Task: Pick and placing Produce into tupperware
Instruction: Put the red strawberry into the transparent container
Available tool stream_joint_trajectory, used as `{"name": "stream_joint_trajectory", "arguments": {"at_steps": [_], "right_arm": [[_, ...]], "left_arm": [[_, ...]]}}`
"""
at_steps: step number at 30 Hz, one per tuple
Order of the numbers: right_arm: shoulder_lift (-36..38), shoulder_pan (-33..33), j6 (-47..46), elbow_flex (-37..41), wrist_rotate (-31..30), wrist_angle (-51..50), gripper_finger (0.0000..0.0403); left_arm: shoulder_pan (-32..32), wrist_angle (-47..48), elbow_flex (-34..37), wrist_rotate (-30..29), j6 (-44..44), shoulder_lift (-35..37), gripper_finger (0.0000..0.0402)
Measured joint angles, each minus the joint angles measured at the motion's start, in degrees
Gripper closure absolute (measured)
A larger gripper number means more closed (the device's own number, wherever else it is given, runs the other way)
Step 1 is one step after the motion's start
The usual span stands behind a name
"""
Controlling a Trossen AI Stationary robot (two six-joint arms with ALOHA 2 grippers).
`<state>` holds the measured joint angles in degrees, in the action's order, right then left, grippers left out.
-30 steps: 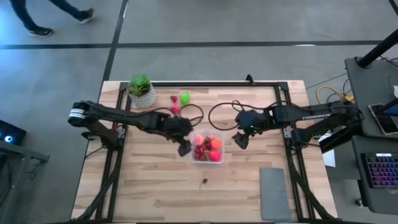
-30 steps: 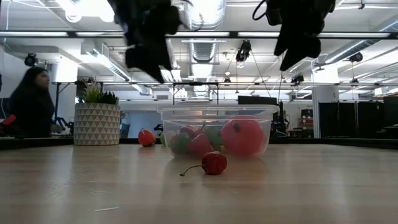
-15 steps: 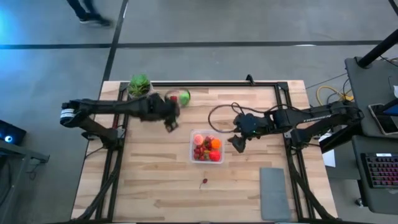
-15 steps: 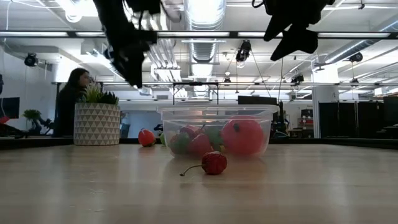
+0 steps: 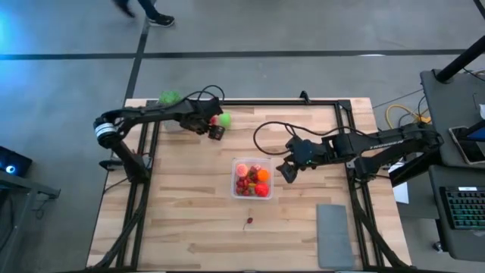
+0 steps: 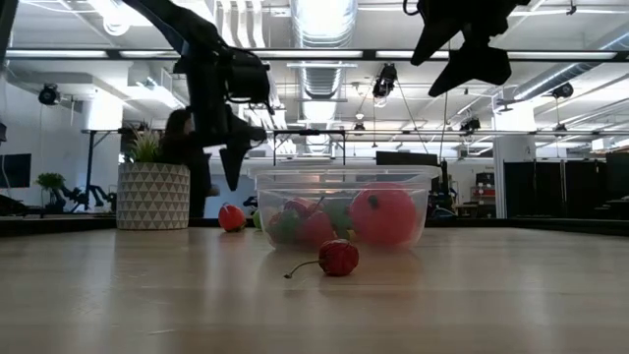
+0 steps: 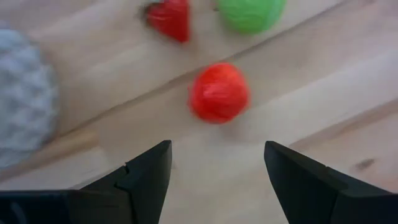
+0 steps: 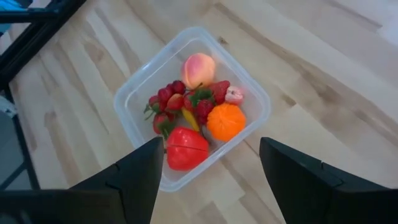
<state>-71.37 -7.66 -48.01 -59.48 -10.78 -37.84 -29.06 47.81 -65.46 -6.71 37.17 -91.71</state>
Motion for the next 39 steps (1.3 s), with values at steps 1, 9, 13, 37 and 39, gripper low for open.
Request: {"name": "stream_joint_trajectory", "arguments": {"at_steps": [1,9,13,37,39], "right_arm": [[0.0,0.0,0.0,0.0,-0.6,0.0,0.0145],[0.0,0.0,0.1,0.0,-2.3,0.0,0.0145],[0.0,0.0,0.5,0.0,-2.3,0.0,0.0145],[0.0,0.0,1.5,1.4,-2.3,-0.9,0.0145],[0.0,0.0,1.6,1.4,-2.3,-0.9,0.0145]], "left_arm": [[-0.1,-1.0,0.0,0.9,0.0,-0.6,0.016],[-0.4,-5.7,0.1,3.1,0.0,-4.3,0.016],[-0.6,-5.6,0.1,2.7,0.0,-5.9,0.016],[-1.9,-17.3,0.2,0.1,-0.1,-9.5,0.016],[-2.0,-18.1,0.2,0.1,-0.1,-9.5,0.016]]}}
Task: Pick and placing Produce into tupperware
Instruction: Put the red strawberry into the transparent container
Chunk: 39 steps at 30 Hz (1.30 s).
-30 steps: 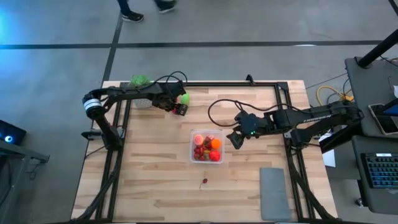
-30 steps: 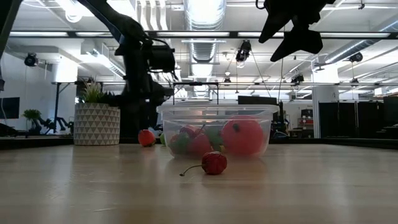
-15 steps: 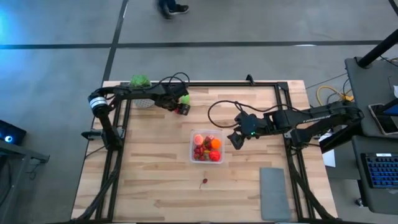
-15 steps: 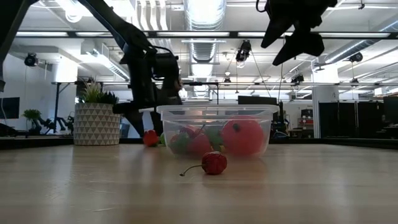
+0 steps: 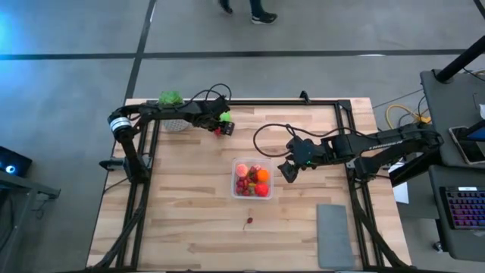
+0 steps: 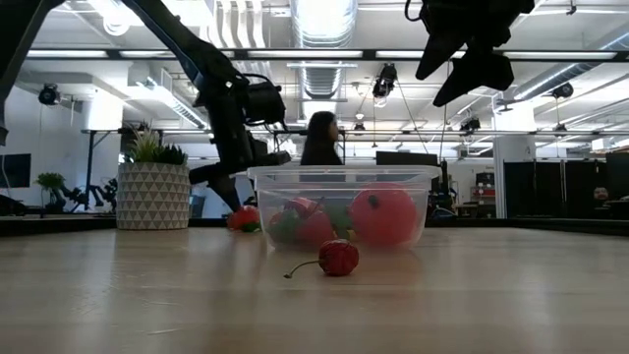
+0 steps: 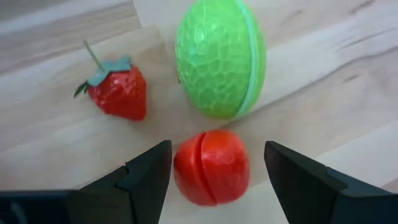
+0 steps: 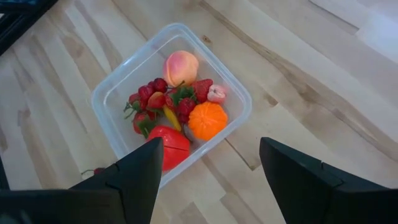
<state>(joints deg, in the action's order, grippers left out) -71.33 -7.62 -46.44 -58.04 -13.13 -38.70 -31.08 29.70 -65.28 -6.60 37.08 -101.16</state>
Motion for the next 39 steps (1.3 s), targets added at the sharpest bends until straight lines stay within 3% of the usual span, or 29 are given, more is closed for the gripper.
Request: {"name": "stream_joint_trajectory", "arguments": {"at_steps": [23,34,39], "right_arm": [[0.0,0.0,0.0,0.0,-0.5,-0.3,0.0145],[0.0,0.0,-0.5,0.0,-0.5,-0.4,0.0145],[0.0,0.0,-0.6,0.0,-0.5,-0.4,0.0145]], "left_arm": [[0.0,3.8,0.0,4.0,-2.8,-2.6,0.016],[0.0,4.2,0.1,3.3,-4.6,-2.2,0.0225],[0.0,3.8,-0.1,3.2,-4.9,-2.0,0.0235]]}}
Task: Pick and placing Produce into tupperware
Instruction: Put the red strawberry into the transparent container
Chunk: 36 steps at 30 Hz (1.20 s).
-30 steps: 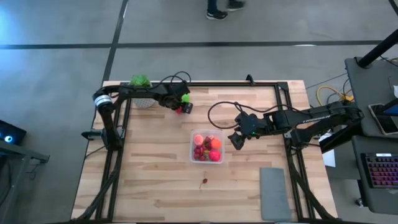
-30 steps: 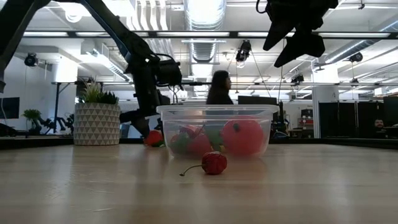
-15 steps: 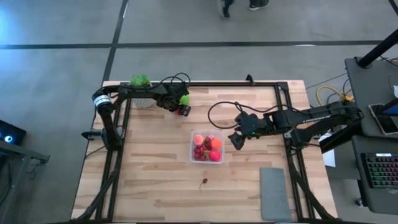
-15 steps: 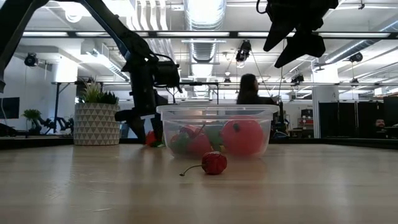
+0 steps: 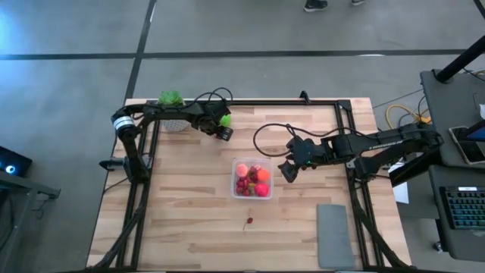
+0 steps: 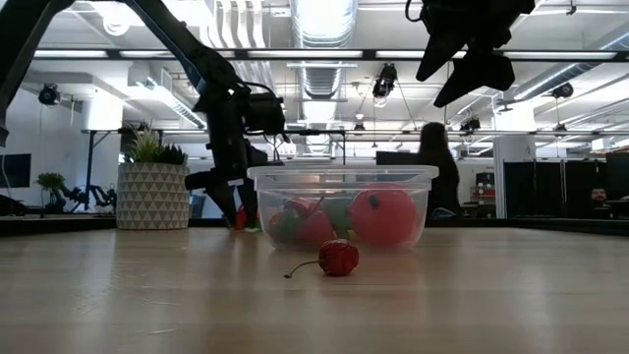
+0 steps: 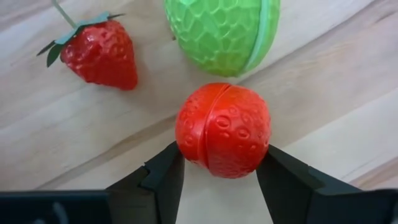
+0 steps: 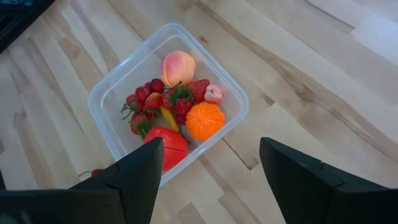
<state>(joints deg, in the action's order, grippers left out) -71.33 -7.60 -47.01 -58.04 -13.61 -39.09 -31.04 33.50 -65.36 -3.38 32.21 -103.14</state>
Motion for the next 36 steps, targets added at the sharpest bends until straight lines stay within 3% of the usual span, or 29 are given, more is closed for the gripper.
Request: {"name": "stream_joint_trajectory", "arguments": {"at_steps": [12,18,23,29,36], "right_arm": [[0.0,0.0,0.5,0.0,0.0,-0.1,0.0145],[0.0,0.0,-0.3,0.0,0.0,-2.5,0.0145],[0.4,0.1,-2.0,0.0,-1.6,-6.2,0.0145],[2.3,0.1,-2.0,0.0,-7.2,-7.5,0.0145],[3.9,2.6,2.2,0.0,-8.5,-7.4,0.0145]], "left_arm": [[2.7,0.0,-0.1,0.0,-0.1,1.1,0.0237],[5.5,1.8,-0.3,0.7,-0.5,6.0,0.0237],[10.8,2.0,-0.2,7.9,-6.5,14.1,0.0237],[19.2,0.8,0.0,22.3,-10.7,21.4,0.0237],[27.2,-10.7,0.0,24.3,-9.9,18.5,0.0237]]}}
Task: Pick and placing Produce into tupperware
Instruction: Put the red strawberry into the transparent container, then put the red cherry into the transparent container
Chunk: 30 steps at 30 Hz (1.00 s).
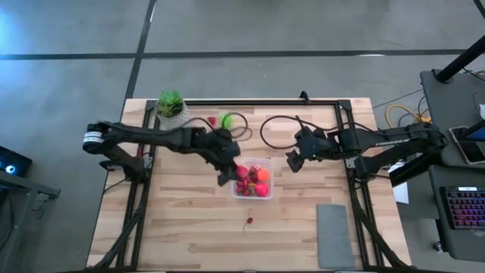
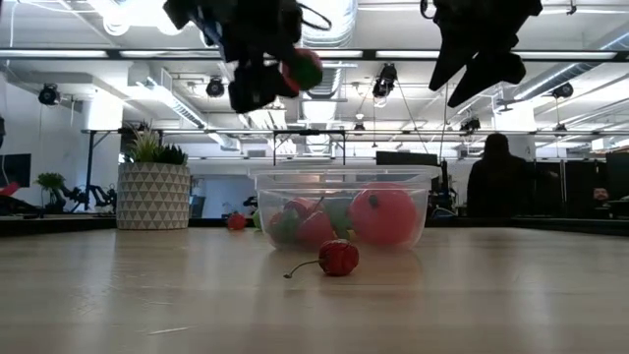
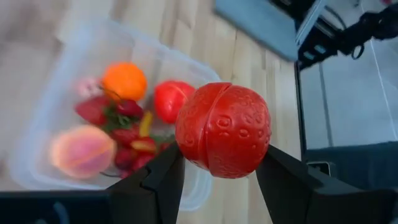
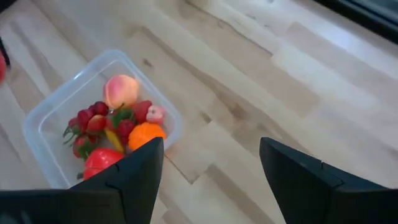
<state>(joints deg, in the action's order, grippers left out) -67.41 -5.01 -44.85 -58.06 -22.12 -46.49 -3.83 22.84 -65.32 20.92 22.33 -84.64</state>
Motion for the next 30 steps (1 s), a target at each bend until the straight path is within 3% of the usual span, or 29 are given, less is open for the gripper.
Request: {"name": "stream_joint_trajectory", "arguments": {"at_steps": [7,17,21,27,30], "right_arm": [[0.2,1.3,1.5,0.0,4.6,-0.3,0.0145],[-0.2,-0.6,2.9,0.0,8.1,0.1,0.0145],[-0.2,-3.4,6.3,0.0,11.3,4.5,0.0145],[-3.0,-9.5,10.8,0.0,14.7,13.2,0.0145],[-7.6,-11.2,4.3,-0.7,19.1,18.5,0.0145]], "left_arm": [[1.9,-2.9,-1.1,0.0,10.9,-8.8,0.0225],[2.1,-2.5,-1.2,-0.3,13.3,-9.2,0.0101],[2.2,-1.7,-1.0,0.4,11.7,-6.8,0.0076],[4.1,12.7,-0.9,-1.6,3.4,-0.2,0.0073],[5.8,20.9,-0.7,-6.9,-2.2,3.3,0.0073]]}}
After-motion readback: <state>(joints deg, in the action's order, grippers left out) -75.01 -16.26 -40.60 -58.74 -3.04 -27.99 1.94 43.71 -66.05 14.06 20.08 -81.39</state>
